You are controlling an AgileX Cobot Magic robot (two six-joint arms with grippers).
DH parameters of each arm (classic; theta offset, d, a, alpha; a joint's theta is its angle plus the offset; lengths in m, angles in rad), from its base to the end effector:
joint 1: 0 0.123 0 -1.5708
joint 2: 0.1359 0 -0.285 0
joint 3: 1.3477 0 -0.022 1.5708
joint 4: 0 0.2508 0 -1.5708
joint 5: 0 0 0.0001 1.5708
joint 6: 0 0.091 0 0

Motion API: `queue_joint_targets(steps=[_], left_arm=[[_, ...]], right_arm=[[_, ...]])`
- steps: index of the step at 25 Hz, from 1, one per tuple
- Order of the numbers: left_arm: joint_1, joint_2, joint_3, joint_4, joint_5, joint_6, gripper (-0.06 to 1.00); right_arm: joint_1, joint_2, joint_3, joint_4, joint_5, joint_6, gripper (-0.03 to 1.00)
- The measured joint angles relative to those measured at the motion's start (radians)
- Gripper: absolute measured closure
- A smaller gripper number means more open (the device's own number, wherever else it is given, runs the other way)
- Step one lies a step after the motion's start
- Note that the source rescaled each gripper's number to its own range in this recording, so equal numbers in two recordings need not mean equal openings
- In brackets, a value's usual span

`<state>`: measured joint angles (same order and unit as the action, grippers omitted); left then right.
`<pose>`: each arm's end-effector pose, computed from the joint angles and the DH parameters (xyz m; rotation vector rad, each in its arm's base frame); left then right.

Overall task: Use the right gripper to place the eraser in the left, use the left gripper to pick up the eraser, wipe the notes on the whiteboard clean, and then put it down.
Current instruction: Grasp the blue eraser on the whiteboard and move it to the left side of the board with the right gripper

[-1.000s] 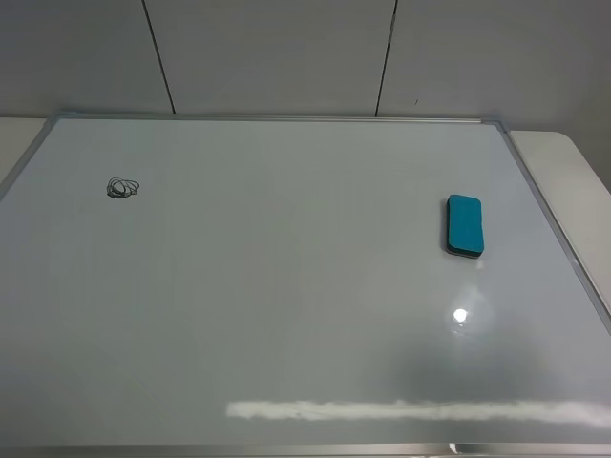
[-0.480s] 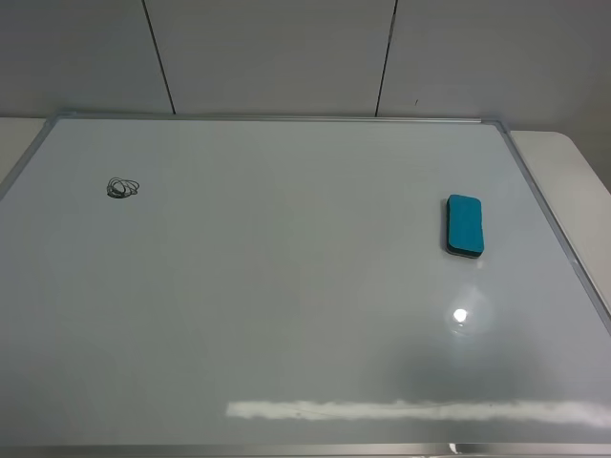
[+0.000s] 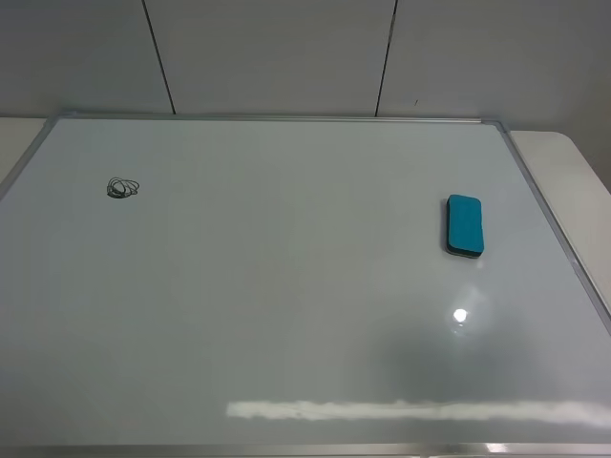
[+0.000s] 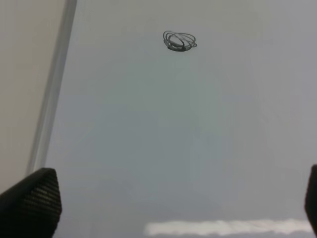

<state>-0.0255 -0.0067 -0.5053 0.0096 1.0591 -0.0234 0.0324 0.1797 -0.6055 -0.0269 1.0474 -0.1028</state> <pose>-0.0064 0.0009 0.2789 0.0016 2.0307 -0.0194 0.0151 -0.0016 0.3073 -0.1424 2.1009 -0.0748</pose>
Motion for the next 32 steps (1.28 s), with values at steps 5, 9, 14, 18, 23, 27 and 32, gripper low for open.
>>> queue_joint_targets(steps=[5, 9, 14, 18, 23, 27, 32], left_arm=[[0.0, 0.0, 0.0, 0.0, 0.0, 0.0, -0.06], [0.0, 0.0, 0.0, 0.0, 0.0, 0.0, -0.06], [0.0, 0.0, 0.0, 0.0, 0.0, 0.0, -0.06], [0.0, 0.0, 0.0, 0.0, 0.0, 0.0, -0.06], [0.0, 0.0, 0.0, 0.0, 0.0, 0.0, -0.06], [0.0, 0.0, 0.0, 0.0, 0.0, 0.0, -0.06], [0.0, 0.0, 0.0, 0.0, 0.0, 0.0, -0.06]], right_arm=[[0.022, 0.275, -0.089, 0.002, -0.027, 0.042, 0.05], [0.023, 0.504, -0.161, 0.019, -0.027, 0.162, 0.53], [0.023, 0.741, -0.22, 0.02, -0.082, 0.194, 0.93], [0.023, 0.914, -0.23, 0.027, -0.187, 0.196, 0.96], [0.023, 1.134, -0.231, 0.042, -0.312, 0.183, 0.97], [0.028, 1.273, -0.231, 0.069, -0.418, 0.171, 0.97], [0.074, 1.418, -0.231, 0.073, -0.545, 0.152, 0.97]])
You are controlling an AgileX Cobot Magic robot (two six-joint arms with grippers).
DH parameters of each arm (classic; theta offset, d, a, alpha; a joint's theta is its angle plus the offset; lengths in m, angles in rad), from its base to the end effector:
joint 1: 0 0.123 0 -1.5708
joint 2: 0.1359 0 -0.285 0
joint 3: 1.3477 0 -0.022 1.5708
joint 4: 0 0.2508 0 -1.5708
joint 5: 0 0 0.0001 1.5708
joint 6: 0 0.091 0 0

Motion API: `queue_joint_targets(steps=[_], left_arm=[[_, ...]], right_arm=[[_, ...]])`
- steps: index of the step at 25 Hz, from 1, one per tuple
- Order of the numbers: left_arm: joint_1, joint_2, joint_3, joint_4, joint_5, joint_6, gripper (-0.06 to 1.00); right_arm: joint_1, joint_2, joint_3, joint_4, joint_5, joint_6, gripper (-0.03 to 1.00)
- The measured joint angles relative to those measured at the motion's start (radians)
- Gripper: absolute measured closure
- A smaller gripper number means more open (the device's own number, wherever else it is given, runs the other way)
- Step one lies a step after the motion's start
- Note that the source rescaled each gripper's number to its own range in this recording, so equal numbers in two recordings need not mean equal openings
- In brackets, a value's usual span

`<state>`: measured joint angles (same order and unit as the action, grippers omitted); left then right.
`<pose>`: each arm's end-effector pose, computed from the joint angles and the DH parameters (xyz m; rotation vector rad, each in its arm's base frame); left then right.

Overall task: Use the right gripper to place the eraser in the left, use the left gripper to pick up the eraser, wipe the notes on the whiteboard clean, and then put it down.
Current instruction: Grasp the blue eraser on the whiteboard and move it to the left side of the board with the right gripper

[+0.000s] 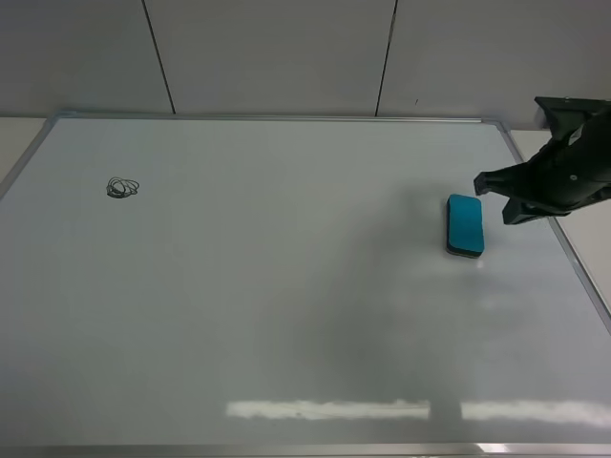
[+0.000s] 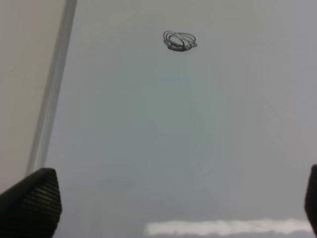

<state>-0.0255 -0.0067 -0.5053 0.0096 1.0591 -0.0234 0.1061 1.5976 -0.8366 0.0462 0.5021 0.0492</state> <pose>-0.0064 0.0009 0.2789 0.0016 2.0307 -0.0194 0.2890 0.0328 0.1809 -0.0287 2.7489 0.0842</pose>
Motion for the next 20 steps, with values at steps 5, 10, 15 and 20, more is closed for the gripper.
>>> queue_joint_targets(steps=[5, 10, 15, 20], left_arm=[[0.0, 0.0, 0.0, 0.0, 0.0, 0.0, -0.06], [0.0, 0.0, 0.0, 0.0, 0.0, 0.0, -0.06], [0.0, 0.0, 0.0, 0.0, 0.0, 0.0, -0.06], [0.0, 0.0, 0.0, 0.0, 0.0, 0.0, -0.06]], right_arm=[[0.039, 0.113, -0.001, 0.007, -0.096, 0.003, 0.97], [0.051, 0.138, -0.02, 0.012, -0.143, 0.015, 0.97], [0.052, 0.14, -0.077, 0.017, -0.155, 0.019, 0.97], [0.052, 0.159, -0.092, 0.017, -0.157, 0.023, 0.97]])
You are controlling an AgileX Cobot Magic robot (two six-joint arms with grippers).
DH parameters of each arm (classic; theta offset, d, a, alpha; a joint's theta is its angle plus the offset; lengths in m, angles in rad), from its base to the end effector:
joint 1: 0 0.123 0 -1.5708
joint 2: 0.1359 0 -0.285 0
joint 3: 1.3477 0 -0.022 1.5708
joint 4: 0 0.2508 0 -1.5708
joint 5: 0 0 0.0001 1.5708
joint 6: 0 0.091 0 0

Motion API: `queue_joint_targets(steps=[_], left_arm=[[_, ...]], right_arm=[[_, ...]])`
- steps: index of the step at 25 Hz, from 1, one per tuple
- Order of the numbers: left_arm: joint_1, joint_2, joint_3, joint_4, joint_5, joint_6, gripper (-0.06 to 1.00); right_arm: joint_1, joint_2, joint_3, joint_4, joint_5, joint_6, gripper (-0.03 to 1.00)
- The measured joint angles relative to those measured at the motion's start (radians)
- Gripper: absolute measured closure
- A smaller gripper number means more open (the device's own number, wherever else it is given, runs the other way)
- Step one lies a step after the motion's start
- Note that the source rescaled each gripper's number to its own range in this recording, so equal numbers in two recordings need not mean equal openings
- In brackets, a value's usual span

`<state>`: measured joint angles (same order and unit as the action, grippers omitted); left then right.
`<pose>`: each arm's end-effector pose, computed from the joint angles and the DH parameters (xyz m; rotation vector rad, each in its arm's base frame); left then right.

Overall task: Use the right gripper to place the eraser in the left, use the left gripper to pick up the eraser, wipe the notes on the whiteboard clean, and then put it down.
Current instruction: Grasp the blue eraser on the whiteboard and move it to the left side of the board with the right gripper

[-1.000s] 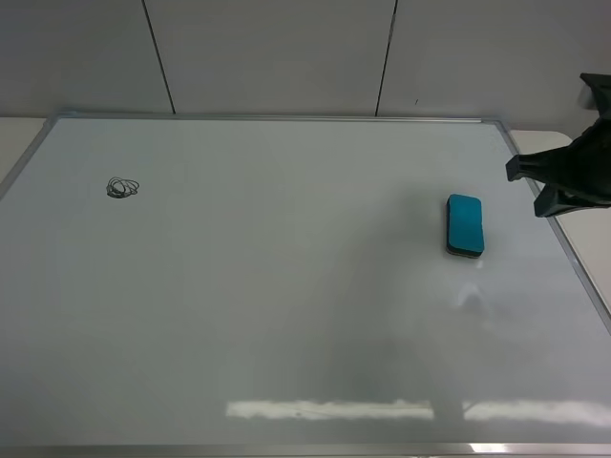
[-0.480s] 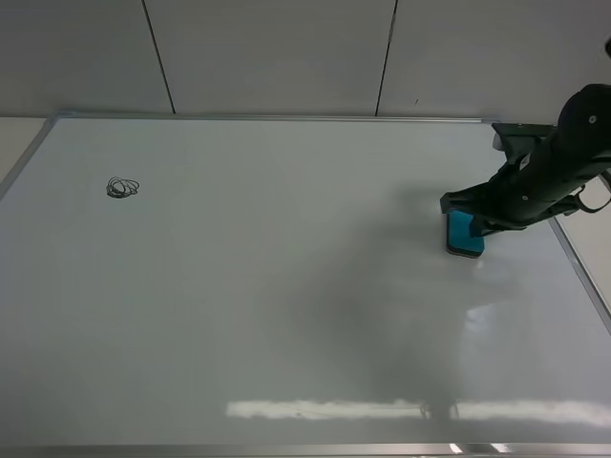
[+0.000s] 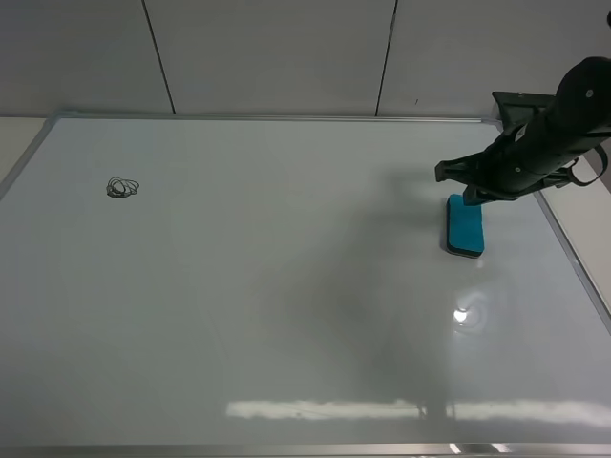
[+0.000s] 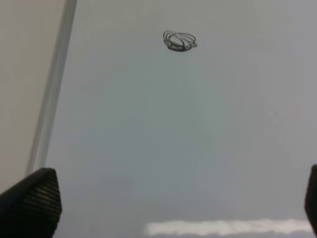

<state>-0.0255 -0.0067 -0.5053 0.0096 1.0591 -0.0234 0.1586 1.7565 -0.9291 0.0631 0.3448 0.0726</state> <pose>-0.0064 0.0009 0.2789 0.0016 2.0307 -0.0194 0.3281 0.0544 0.1600 -0.0424 2.6603 0.1236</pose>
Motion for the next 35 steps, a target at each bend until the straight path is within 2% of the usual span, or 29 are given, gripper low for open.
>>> queue_joint_targets(steps=[18, 23, 25, 26, 31, 35], left_arm=[[0.0, 0.0, 0.0, 0.0, 0.0, 0.0, -0.06], [0.0, 0.0, 0.0, 0.0, 0.0, 0.0, -0.06], [0.0, 0.0, 0.0, 0.0, 0.0, 0.0, -0.06], [0.0, 0.0, 0.0, 0.0, 0.0, 0.0, -0.06], [0.0, 0.0, 0.0, 0.0, 0.0, 0.0, -0.06], [0.0, 0.0, 0.0, 0.0, 0.0, 0.0, -0.06]], right_arm=[[0.0, 0.1, -0.01, -0.025, -0.002, 0.001, 0.97], [0.04, 0.111, -0.014, -0.063, -0.003, 0.002, 0.97], [0.08, 0.114, -0.017, -0.069, -0.013, 0.003, 0.97], [0.139, 0.119, -0.018, -0.07, -0.028, 0.018, 0.97], [0.319, 0.125, -0.018, -0.07, -0.057, 0.102, 0.97], [0.504, 0.155, -0.019, -0.07, -0.141, 0.216, 0.97]])
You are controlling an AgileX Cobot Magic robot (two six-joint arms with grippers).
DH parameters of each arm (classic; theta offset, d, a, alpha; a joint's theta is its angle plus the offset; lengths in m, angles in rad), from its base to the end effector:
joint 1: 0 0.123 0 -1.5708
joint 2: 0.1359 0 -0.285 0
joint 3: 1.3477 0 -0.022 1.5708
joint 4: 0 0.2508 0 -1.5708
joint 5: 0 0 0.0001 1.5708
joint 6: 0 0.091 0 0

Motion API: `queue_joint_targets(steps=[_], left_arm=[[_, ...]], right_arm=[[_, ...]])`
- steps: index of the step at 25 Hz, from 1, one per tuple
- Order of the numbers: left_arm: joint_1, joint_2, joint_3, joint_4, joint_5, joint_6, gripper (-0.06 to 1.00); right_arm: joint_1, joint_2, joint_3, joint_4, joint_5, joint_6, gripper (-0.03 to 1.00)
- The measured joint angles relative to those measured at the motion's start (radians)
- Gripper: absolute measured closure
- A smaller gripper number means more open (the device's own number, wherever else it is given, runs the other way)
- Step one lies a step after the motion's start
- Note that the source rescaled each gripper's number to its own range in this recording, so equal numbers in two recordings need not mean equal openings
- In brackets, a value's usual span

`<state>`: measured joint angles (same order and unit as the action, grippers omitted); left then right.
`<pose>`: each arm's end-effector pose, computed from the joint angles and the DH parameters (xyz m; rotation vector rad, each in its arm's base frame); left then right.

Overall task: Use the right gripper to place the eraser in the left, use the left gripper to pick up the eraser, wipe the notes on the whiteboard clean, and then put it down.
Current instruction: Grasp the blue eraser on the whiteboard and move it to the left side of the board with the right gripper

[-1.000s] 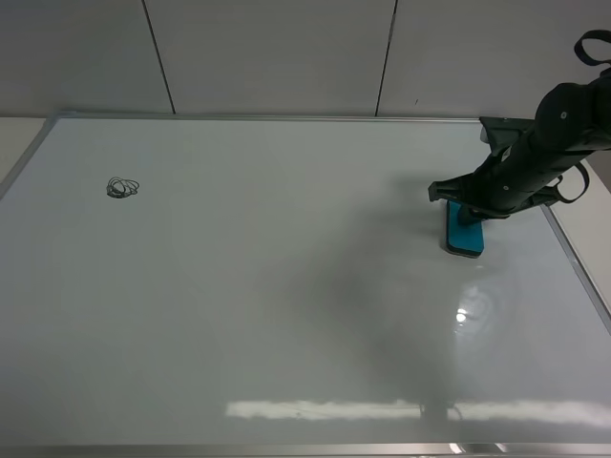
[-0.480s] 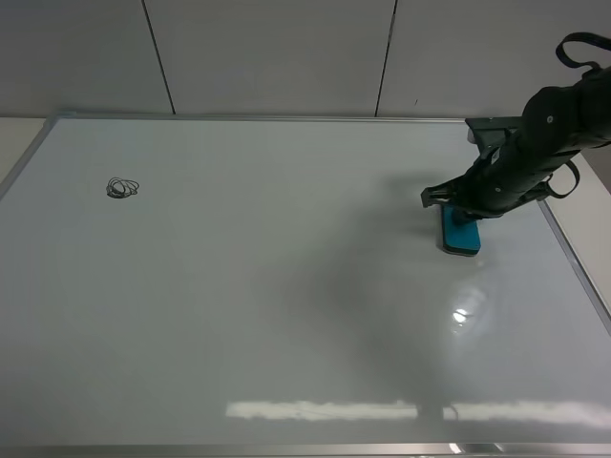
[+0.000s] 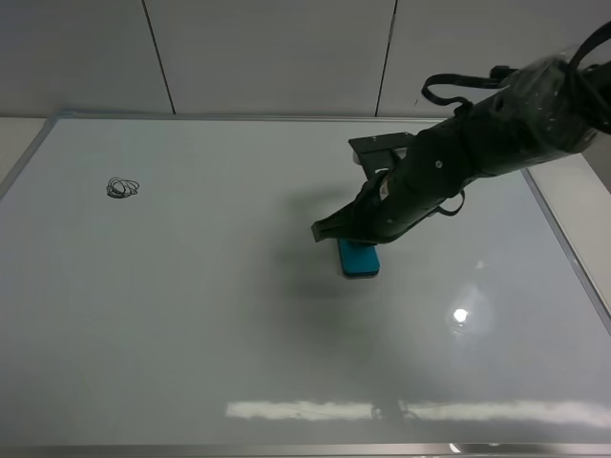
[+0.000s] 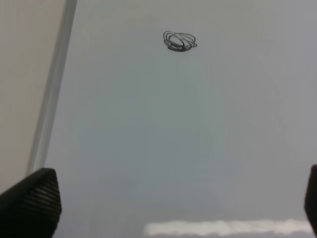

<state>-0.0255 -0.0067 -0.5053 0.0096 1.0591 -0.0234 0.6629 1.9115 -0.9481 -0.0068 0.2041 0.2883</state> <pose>-0.0064 0.0009 0.2789 0.0016 2.0307 -0.0194 0.2767 0.2159 0.1173 -0.5088 2.6393 0.3044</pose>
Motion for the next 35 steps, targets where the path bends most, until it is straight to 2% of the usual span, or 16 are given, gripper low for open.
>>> queue_joint_targets(steps=[4, 9, 16, 20, 28, 35], left_arm=[[0.0, 0.0, 0.0, 0.0, 0.0, 0.0, -0.06], [0.0, 0.0, 0.0, 0.0, 0.0, 0.0, -0.06], [0.0, 0.0, 0.0, 0.0, 0.0, 0.0, -0.06], [0.0, 0.0, 0.0, 0.0, 0.0, 0.0, -0.06], [0.0, 0.0, 0.0, 0.0, 0.0, 0.0, -0.06], [0.0, 0.0, 0.0, 0.0, 0.0, 0.0, -0.06]], right_arm=[[0.146, 0.071, -0.036, 0.007, -0.112, 0.146, 0.97], [0.256, 0.197, -0.214, 0.026, -0.111, 0.194, 0.97], [0.342, 0.354, -0.538, 0.026, 0.043, 0.2, 0.97], [0.376, 0.414, -0.692, 0.025, 0.154, 0.27, 0.97], [0.409, 0.442, -0.78, 0.001, 0.231, 0.363, 0.97], [0.409, 0.433, -0.783, 0.0, 0.245, 0.399, 0.97]])
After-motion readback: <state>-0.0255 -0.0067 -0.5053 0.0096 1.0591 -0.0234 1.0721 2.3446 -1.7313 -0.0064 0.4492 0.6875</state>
